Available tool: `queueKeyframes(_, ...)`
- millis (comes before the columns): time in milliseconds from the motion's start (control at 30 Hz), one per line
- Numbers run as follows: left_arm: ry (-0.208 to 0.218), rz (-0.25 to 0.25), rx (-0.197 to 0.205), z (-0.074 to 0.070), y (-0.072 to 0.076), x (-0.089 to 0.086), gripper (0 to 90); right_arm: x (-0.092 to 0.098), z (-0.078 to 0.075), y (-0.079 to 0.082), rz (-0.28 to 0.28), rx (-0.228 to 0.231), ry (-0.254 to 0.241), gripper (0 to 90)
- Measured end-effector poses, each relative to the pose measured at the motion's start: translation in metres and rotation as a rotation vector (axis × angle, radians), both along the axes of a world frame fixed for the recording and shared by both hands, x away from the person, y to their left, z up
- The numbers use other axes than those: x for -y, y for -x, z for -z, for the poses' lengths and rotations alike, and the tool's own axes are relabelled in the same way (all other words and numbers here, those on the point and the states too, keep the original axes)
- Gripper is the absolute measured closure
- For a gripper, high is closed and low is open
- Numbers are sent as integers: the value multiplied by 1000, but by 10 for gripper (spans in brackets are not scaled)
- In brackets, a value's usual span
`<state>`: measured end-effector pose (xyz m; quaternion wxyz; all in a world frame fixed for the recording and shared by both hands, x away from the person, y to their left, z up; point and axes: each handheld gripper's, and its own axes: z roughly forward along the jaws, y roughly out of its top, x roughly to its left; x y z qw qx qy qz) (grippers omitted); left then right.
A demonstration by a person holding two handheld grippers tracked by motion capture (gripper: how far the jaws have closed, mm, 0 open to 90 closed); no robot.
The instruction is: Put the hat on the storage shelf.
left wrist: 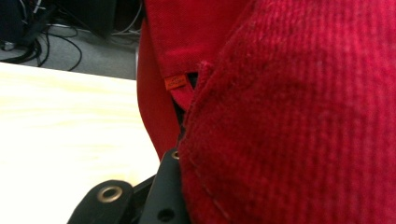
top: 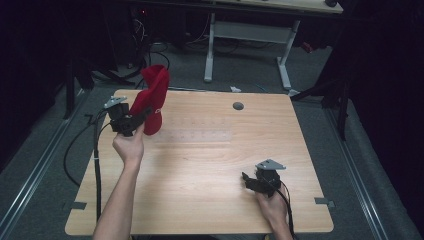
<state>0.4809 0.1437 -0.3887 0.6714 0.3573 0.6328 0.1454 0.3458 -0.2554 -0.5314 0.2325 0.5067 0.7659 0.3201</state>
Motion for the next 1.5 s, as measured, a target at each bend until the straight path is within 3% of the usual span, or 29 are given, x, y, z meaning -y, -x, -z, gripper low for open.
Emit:
queueKeyframes(133,14,-18,-11,1,-5,-10,802,0,0,0,1,-1,-1,337)
queueKeyframes(233,58,-18,-34,1,-8,-15,801,0,0,0,-1,-3,-1,337)
queueKeyframes(467,137,16,-42,-3,-6,1,804,0,0,0,0,-6,-6,337)
queueKeyframes(600,149,5,-49,0,-3,4,804,0,0,0,0,-6,-6,337)
queueKeyframes(800,92,8,-78,24,-3,7,803,0,0,0,0,-5,-6,337)
queueKeyframes(867,85,15,-60,27,0,8,802,0,0,0,0,-5,-6,336)
queueKeyframes(1100,-12,47,-38,32,8,11,785,0,0,0,-1,-7,-7,335)
queueKeyframes(1167,-13,45,-38,34,9,8,773,0,0,0,-1,-5,-4,333)
queueKeyframes(1500,-79,28,-34,40,15,-5,589,0,0,0,-4,-6,-5,328)
